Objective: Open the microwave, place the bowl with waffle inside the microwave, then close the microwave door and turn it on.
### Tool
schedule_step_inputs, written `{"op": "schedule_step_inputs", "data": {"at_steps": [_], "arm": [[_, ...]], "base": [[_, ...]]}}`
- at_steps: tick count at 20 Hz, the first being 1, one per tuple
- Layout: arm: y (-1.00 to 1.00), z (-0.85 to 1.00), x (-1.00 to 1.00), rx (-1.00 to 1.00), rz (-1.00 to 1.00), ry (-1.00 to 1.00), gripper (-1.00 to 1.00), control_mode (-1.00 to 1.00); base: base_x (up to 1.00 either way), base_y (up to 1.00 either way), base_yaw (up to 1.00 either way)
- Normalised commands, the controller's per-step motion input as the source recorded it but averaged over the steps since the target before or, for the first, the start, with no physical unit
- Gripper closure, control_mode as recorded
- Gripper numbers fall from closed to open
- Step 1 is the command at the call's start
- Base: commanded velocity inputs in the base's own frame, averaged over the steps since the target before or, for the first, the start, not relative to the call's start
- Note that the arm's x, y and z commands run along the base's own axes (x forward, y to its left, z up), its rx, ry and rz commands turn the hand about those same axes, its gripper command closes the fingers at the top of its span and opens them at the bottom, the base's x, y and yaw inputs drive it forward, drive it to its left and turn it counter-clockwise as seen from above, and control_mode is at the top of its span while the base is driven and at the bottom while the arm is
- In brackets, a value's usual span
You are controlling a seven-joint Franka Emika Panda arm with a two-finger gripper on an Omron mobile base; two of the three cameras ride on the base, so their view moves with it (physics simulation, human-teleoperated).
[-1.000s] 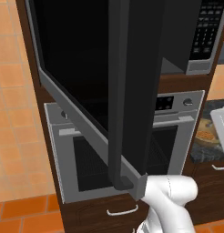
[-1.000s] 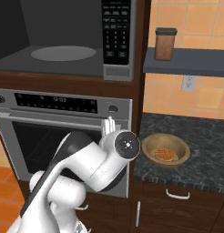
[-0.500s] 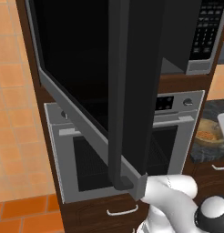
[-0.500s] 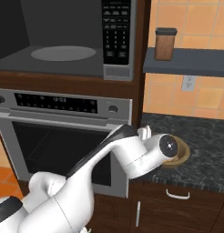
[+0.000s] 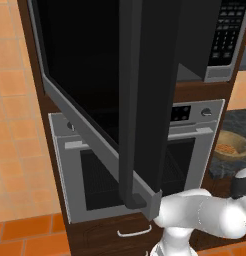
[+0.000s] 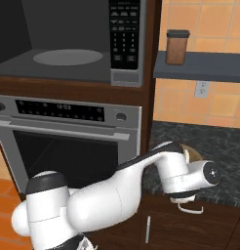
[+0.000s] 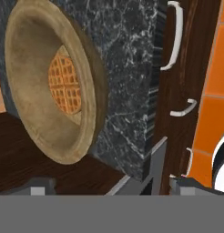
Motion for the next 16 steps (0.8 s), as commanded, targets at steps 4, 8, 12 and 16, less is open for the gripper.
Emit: {"op": "schedule_step_inputs", "data": {"at_steps": [4,8,12,16], "arm": [[-0.2,-0.47,0.32,-0.01,-0.07,-0.01,-1.0,-1.0],[0.16,-0.35,0.09,-0.07,-0.13,-0.07,-1.0,-1.0],[0.27,-0.29,0.25,-0.1,-0.1,-0.07,-1.0,-1.0],[0.38,-0.16,0.43,-0.1,-0.07,-0.04,-1.0,-1.0]], "base": [[0.0,0.0,0.0],[0.0,0.0,0.0],[0.0,0.0,0.0],[0.0,0.0,0.0]]}}
